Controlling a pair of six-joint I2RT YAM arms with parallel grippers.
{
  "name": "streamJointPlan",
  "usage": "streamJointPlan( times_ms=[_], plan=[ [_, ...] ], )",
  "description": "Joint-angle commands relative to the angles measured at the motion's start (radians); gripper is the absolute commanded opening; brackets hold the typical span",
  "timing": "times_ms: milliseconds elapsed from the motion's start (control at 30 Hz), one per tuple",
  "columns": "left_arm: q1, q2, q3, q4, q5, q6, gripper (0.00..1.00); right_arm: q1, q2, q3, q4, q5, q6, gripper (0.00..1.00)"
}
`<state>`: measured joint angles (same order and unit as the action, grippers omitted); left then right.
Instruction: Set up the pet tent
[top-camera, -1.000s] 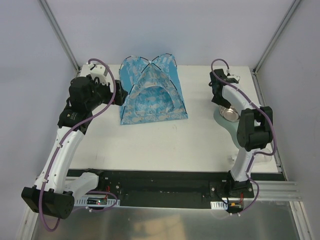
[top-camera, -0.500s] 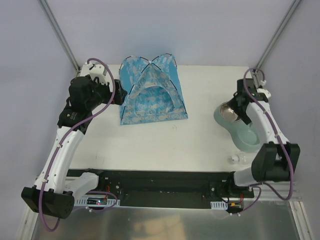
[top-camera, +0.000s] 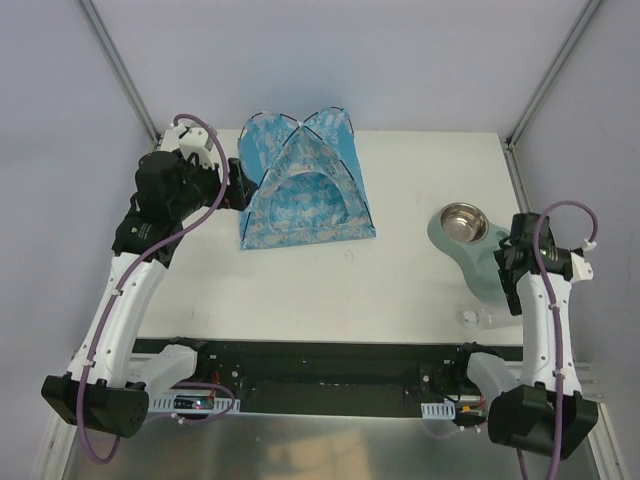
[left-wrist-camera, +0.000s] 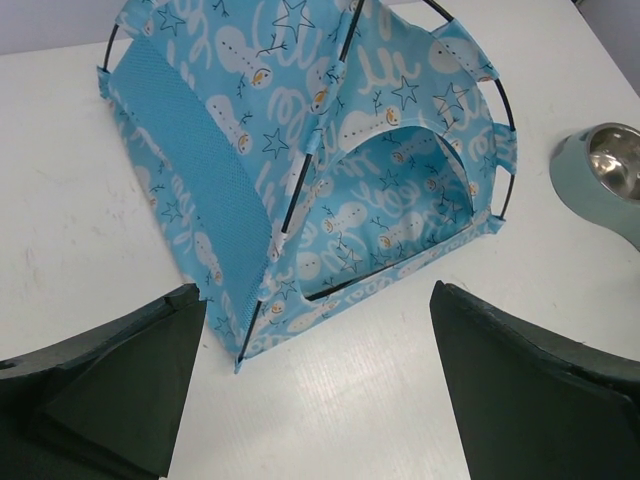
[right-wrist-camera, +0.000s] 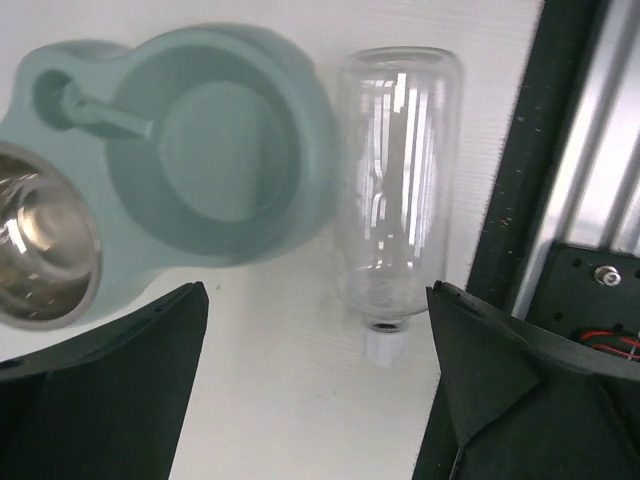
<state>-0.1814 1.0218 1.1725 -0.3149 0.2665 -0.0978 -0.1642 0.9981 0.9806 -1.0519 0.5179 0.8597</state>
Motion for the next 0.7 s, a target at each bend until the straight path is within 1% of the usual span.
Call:
streamJointPlan(
  times_ms=[0, 100, 233, 400, 500, 667],
  plan=[
    [0.003, 0.014, 0.026, 0.011, 0.060, -0.028, 0.99, -0.096, -0.036, -0.094, -0.066, -0.022, 0.059, 0.99],
    [0.002, 0.030, 0.029, 0.013, 0.068, -0.033, 0.99, -0.158, -0.039, -0.146, -0.033, -0.088, 0.046, 0.98],
    [0.002, 0.053, 0.033, 0.011, 0.083, -0.065, 0.99, -0.218, -0.042, -0.194, 0.004, -0.127, 0.015, 0.95],
    [0.002, 0.072, 0.041, 0.014, 0.106, -0.086, 0.99, -0.256, -0.032, -0.244, 0.062, -0.148, -0.019, 0.95],
    [0.002, 0.073, 0.046, 0.014, 0.115, -0.106, 0.99, -0.271, 0.011, -0.270, 0.104, -0.157, -0.028, 0.93],
    [0.002, 0.080, 0.050, 0.014, 0.178, -0.126, 0.99, -0.284, 0.069, -0.286, 0.203, -0.182, -0.064, 0.84]
  ],
)
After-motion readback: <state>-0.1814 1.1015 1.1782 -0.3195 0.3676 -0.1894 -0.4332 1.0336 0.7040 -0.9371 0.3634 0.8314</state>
